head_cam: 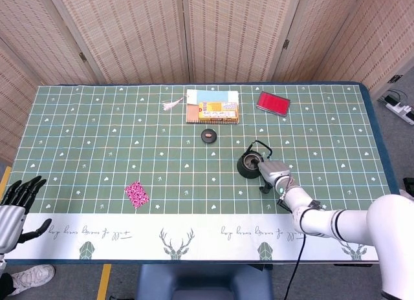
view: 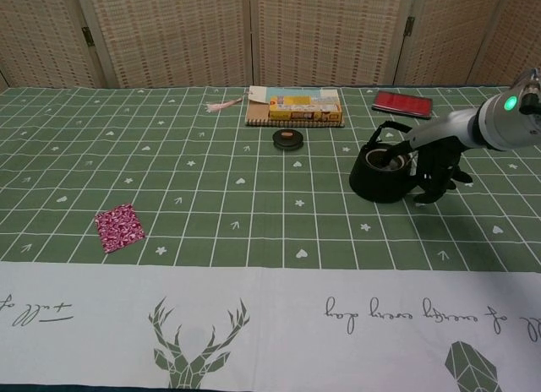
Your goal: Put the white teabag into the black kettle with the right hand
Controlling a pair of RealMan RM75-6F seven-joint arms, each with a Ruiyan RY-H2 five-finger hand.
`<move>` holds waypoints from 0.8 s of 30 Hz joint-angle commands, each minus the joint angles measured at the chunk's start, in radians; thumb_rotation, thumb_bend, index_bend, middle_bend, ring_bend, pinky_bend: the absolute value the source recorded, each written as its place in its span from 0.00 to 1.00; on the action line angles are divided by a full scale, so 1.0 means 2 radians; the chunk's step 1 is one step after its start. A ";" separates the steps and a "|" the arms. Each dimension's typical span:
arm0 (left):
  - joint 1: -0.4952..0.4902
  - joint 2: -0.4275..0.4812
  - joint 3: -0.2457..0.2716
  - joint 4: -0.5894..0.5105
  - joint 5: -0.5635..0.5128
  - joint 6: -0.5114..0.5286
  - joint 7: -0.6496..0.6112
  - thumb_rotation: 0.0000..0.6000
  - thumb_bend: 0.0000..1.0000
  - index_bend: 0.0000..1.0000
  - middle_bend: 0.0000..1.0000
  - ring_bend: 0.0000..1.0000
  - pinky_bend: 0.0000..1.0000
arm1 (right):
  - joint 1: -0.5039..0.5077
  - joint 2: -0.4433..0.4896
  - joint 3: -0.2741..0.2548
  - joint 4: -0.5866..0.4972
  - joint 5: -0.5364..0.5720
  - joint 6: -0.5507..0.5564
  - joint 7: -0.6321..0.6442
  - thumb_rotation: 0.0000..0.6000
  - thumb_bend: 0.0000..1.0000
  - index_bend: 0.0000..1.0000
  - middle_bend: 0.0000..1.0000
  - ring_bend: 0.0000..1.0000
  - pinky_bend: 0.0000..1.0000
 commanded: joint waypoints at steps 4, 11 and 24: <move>0.000 0.001 0.000 0.001 0.001 0.002 -0.003 1.00 0.28 0.00 0.00 0.06 0.04 | 0.010 -0.009 -0.008 0.004 0.012 0.003 -0.003 1.00 0.43 0.07 0.75 0.68 0.71; 0.001 0.001 0.000 0.002 0.002 0.003 -0.004 1.00 0.28 0.00 0.00 0.06 0.04 | 0.003 0.017 0.003 -0.024 -0.011 0.021 0.013 1.00 0.43 0.07 0.75 0.67 0.71; 0.002 -0.001 0.003 -0.002 0.009 0.006 0.007 1.00 0.28 0.00 0.00 0.06 0.04 | -0.059 0.156 0.040 -0.183 -0.141 0.101 0.069 1.00 0.43 0.07 0.70 0.62 0.71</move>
